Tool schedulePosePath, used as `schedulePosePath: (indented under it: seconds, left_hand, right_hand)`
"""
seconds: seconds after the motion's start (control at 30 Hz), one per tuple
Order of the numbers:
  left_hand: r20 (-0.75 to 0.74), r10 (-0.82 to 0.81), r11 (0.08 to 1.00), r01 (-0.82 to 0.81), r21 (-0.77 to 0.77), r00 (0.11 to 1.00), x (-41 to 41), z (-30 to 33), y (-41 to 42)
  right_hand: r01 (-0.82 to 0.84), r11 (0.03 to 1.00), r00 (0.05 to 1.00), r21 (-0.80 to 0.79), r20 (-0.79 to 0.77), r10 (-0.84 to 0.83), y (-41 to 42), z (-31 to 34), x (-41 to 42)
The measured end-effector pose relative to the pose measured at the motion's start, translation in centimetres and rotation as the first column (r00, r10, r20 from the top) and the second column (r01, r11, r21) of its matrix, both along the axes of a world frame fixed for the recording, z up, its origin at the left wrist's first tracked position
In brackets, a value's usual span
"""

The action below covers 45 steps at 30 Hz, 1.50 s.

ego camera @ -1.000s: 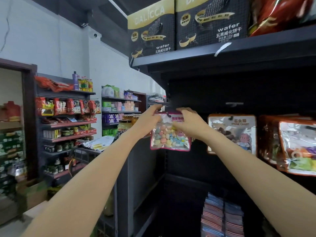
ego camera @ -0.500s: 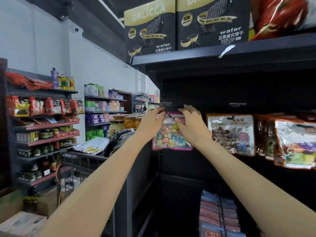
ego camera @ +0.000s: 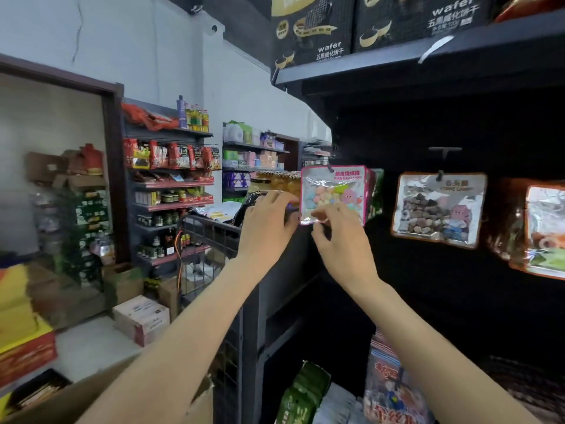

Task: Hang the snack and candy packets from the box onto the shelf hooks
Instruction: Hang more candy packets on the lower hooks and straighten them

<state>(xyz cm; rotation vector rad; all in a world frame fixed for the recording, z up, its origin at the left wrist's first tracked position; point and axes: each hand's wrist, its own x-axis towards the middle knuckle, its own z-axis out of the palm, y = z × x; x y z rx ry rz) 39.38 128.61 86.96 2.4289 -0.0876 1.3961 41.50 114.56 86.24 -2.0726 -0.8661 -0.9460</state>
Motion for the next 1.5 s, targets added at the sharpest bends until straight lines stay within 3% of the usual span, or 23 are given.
schedulePosePath:
  seconds: [0.23,0.5,0.67,0.87,0.97,1.03,1.1,1.2,1.5]
  left_hand:
    - [-0.292,0.137,0.975,-0.181,-0.13,0.947,-6.8,-8.7,3.8]
    - [-0.578,0.275,0.865,-0.46,-0.201,0.768,-17.6,-20.6,11.3]
    - [-0.761,0.337,0.772,-0.625,-0.113,0.554,-23.0,-27.0,16.8]
    - [-0.965,0.135,0.838,-0.546,-0.009,0.223,-27.6,-32.3,21.7]
    - [-0.966,0.023,0.827,-0.548,-0.125,0.256,-28.9,-33.2,24.2]
    - [-0.967,0.018,0.882,-0.459,-0.104,0.254,-29.6,-33.5,26.0]
    - [-0.971,0.102,0.935,-0.355,0.02,0.214,-29.4,-33.3,26.0]
    - [-0.936,0.272,0.906,-0.389,0.169,0.225,-31.6,-33.7,30.0]
    - [-0.844,0.461,0.81,-0.518,0.274,0.274,-38.0,-34.4,42.3]
  right_hand:
    - [-0.227,0.967,0.953,-0.111,-0.231,0.197,4.4,-7.5,-3.4]
    - [-0.479,0.84,0.821,-0.253,-0.468,0.327,13.4,-18.4,-9.1]
    - [-0.589,0.701,0.763,-0.402,-0.563,0.318,19.3,-24.7,-12.2]
    - [-0.674,0.471,0.705,-0.569,-0.686,0.181,26.1,-30.7,-15.4]
    - [-0.626,0.296,0.772,-0.721,-0.628,0.101,29.1,-32.4,-16.5]
    - [-0.577,0.227,0.815,-0.784,-0.573,0.09,31.2,-33.2,-17.4]
    - [-0.557,0.226,0.83,-0.8,-0.545,0.118,31.6,-33.1,-17.3]
    - [-0.541,0.265,0.84,-0.798,-0.525,0.136,35.3,-32.9,-18.8]
    - [-0.569,0.169,0.807,-0.804,-0.508,0.299,50.1,-32.1,-23.0]
